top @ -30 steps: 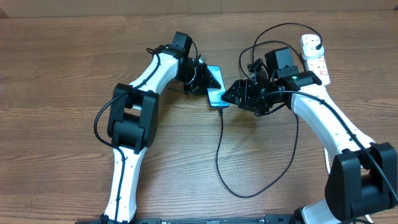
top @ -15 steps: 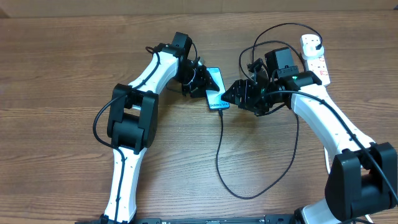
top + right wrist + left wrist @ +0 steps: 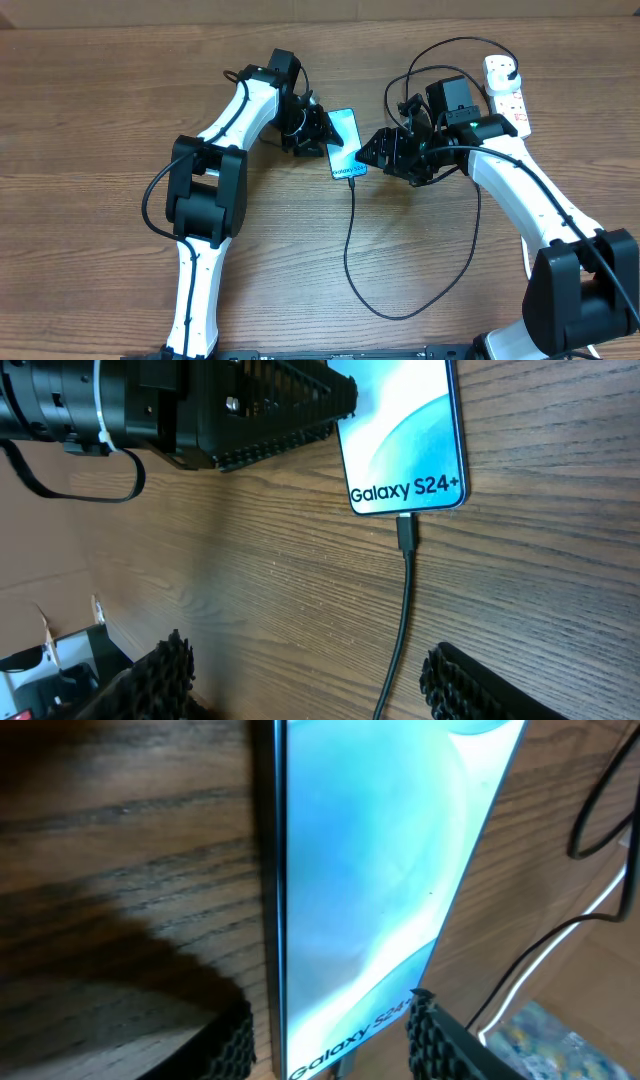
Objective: Plug charger to phone and switch on socket
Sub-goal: 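Lower the phone flat onto the table with the left gripper, then release the phone and raise the left gripper away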
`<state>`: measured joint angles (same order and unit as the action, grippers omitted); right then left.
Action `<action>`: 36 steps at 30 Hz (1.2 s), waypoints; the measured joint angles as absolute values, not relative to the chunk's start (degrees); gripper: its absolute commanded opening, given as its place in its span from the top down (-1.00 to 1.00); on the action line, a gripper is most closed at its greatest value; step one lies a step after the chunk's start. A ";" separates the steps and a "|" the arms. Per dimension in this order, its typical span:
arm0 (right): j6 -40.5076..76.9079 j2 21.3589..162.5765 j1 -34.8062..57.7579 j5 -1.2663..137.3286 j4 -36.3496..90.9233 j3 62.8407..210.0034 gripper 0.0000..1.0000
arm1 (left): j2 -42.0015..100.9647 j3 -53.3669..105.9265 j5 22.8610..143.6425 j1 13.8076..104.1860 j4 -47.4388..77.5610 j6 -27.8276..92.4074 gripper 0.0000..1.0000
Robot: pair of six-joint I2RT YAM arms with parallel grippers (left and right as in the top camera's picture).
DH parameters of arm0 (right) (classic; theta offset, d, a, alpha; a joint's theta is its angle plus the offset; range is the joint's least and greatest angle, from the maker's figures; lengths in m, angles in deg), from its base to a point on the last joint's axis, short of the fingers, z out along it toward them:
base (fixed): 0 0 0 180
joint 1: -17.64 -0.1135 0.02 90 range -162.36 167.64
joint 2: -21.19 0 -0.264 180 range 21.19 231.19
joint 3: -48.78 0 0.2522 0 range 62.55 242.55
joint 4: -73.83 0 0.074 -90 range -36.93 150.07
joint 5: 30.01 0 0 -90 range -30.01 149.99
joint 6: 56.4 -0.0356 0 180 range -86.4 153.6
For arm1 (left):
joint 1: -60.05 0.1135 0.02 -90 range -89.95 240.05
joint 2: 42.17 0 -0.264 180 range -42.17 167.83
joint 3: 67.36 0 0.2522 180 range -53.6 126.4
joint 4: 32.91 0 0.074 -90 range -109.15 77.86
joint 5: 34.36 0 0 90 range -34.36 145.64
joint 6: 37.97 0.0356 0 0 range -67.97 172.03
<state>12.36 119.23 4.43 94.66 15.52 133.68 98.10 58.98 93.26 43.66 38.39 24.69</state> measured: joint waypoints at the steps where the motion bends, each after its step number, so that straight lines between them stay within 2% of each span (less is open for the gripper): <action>1: 12.34 119.23 4.43 94.66 15.50 133.68 -0.48 | 98.01 59.07 93.00 43.66 38.57 24.87 -0.07; 15: 12.17 119.23 4.43 94.25 15.47 133.68 -0.78 | 94.15 58.74 83.08 48.47 43.07 27.14 -0.10; 24: 12.23 119.23 4.47 94.20 13.79 133.70 -0.83 | 74.12 58.26 72.45 50.00 45.43 28.69 -0.18; 25: 12.19 119.23 4.47 94.23 13.20 133.79 -0.83 | 71.83 58.26 71.73 49.92 45.78 28.69 -0.28; 26: 12.17 119.26 4.60 94.16 11.54 134.20 -0.84 | 69.01 58.28 70.73 49.92 46.15 28.93 -0.75; 27: 12.32 119.26 4.78 94.12 10.34 134.60 -0.84 | 67.09 58.30 69.85 49.92 46.44 29.35 -0.99; 31: 13.83 119.28 6.68 94.03 3.39 139.06 -0.87 | 61.05 58.32 66.49 49.92 47.86 29.55 -0.99; 36: 15.29 119.30 10.79 89.02 -3.41 147.75 -1.00 | 58.41 58.32 62.31 49.92 50.13 29.59 -1.00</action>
<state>15.29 119.30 10.79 89.02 -3.41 147.75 58.41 58.32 62.31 49.92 50.13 29.59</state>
